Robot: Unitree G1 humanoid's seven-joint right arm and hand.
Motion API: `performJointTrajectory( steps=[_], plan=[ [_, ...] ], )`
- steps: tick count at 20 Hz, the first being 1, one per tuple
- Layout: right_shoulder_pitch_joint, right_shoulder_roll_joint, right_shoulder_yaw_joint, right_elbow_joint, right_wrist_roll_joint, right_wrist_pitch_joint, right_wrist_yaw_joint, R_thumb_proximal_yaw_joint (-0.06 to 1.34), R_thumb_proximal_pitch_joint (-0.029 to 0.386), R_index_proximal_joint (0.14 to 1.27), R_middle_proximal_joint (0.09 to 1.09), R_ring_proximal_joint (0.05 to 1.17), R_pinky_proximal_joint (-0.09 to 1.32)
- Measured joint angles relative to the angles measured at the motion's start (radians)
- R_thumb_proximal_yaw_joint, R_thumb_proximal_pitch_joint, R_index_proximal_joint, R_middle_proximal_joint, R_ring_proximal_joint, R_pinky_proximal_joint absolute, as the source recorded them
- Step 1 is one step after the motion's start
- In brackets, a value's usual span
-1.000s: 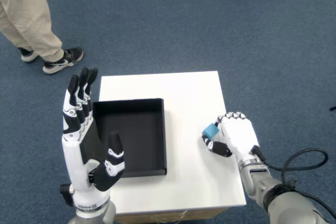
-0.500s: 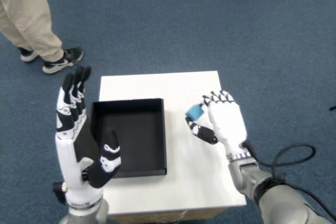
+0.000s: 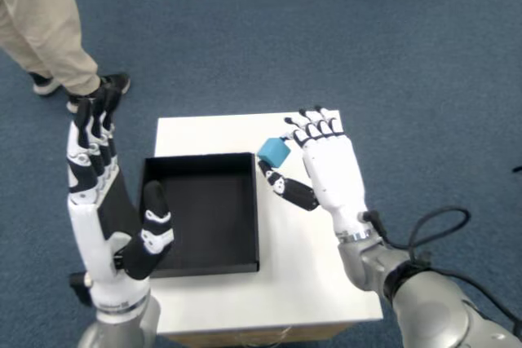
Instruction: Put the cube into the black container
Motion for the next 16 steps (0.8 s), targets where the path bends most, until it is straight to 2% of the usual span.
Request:
performJointTrajectory(
  steps=[6,10,12,16],
  plan=[
    [-0.066,0.001,0.036,-0.084,-0.067,-0.04,-0.111,1.18,0.156,1.11,0.41,0.3,0.17],
    [-0.097,0.0,0.035,-0.158,-0.114,-0.04,-0.134,1.18,0.156,1.11,0.4,0.3,0.17],
    [-0.127,0.0,0.012,-0.209,-0.147,-0.023,-0.139,1.18,0.158,1.11,0.4,0.3,0.17],
    [-0.148,-0.003,-0.061,-0.303,-0.213,0.032,-0.139,1.18,0.161,1.11,0.41,0.3,0.16]
  ],
)
